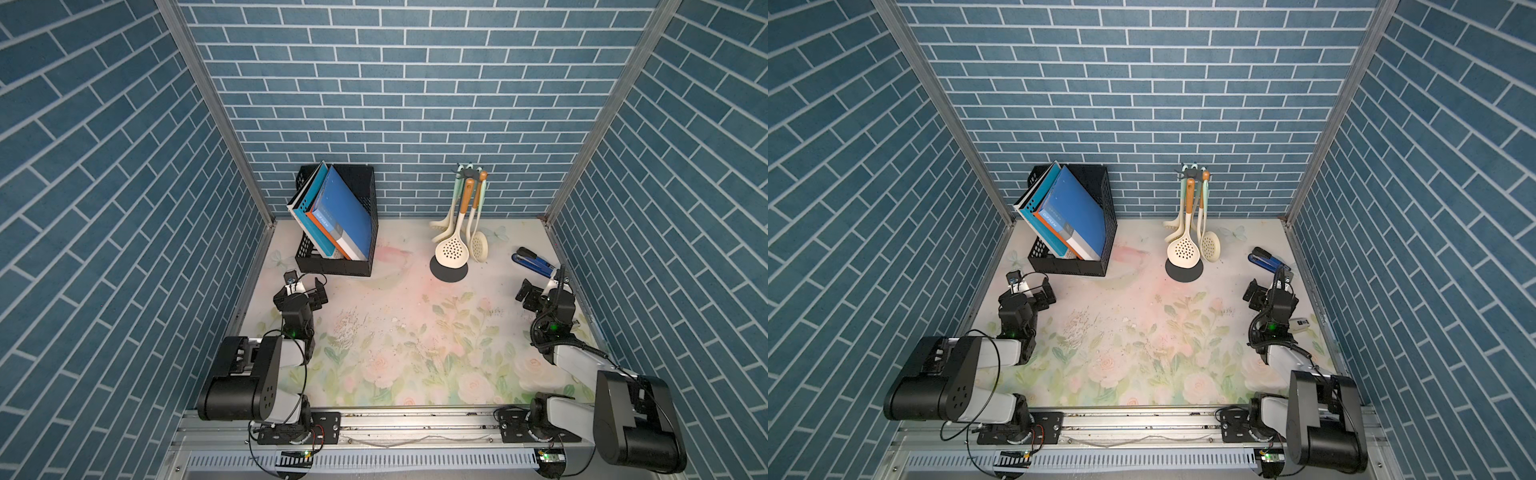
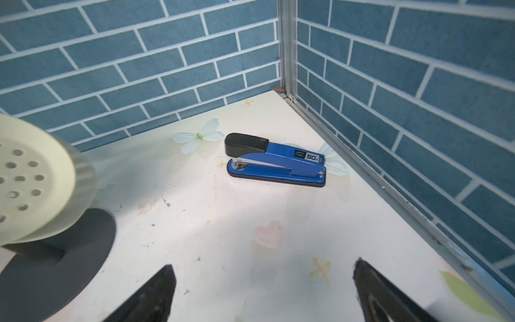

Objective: Hang the skimmer on the kitchen utensil rack
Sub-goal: Reset both arms

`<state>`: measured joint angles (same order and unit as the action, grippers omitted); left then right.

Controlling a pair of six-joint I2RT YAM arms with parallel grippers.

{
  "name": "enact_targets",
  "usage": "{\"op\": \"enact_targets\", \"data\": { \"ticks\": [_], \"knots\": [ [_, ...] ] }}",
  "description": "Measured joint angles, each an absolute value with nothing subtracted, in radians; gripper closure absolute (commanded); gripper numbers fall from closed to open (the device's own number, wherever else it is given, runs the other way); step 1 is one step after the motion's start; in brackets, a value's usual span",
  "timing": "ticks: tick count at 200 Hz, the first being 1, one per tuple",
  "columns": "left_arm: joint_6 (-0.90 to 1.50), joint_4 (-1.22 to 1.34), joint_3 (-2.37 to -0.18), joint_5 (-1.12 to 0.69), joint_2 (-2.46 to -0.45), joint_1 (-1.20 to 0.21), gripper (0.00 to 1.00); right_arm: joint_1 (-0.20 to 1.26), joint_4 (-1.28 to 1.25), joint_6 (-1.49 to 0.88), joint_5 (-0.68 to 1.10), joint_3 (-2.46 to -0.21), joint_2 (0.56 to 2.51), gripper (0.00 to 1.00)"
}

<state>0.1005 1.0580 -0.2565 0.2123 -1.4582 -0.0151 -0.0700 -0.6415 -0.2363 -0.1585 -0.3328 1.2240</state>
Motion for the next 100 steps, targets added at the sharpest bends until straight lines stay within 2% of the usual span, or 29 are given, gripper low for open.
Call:
{"op": "enact_targets", "data": {
  "ticks": [34, 74, 100],
  "knots": [
    [0.078, 1.172, -0.234, 0.172, -1.488, -0.016, 0.00, -0.093, -0.694, -0.207, -0.134, -0.357, 1.304, 0.01],
    [0.051, 1.230, -0.217, 0.148, -1.510, -0.027, 0.00, -0.093, -0.926, -0.192, -0.099, -0.285, 1.509, 0.01],
    [0.043, 1.248, -0.217, 0.148, -1.511, -0.029, 0.00, -0.093, -0.959, -0.169, -0.081, -0.284, 1.524, 0.01]
  ]
}}
